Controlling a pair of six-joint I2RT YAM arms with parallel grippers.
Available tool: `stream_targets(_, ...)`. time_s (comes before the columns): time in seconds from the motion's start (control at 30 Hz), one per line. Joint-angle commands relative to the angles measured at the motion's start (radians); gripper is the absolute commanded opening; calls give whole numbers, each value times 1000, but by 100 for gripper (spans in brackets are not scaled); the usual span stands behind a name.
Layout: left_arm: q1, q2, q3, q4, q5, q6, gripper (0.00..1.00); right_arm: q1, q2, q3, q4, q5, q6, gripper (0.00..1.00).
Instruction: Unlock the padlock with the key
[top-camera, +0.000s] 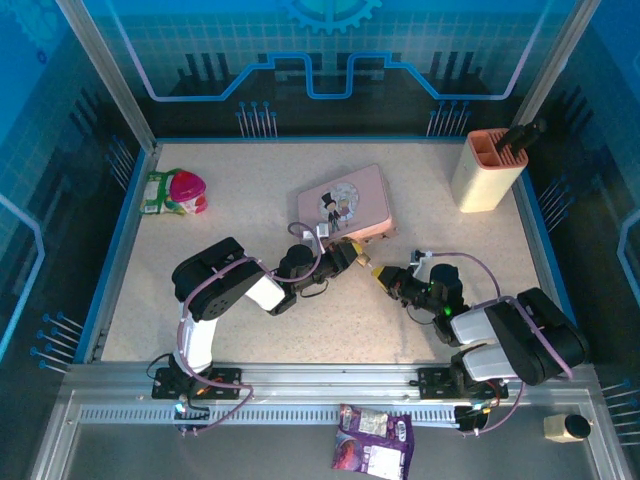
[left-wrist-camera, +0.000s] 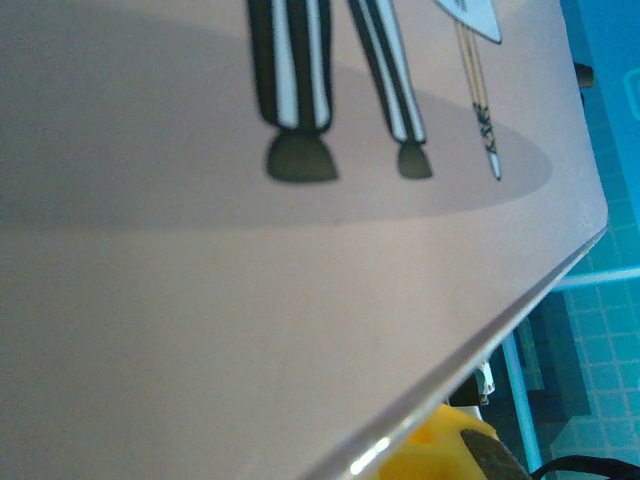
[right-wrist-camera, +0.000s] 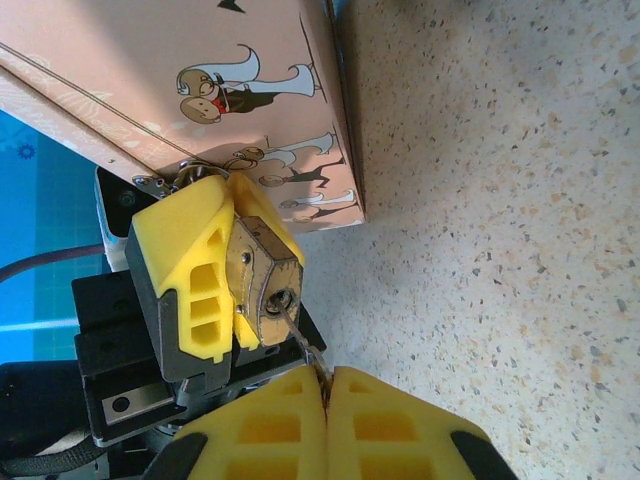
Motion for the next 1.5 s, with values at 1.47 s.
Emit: stream_targets(1.47,-35,-12,-6,-31,89,-75,0,4,-103,39,-82,20,-69,0)
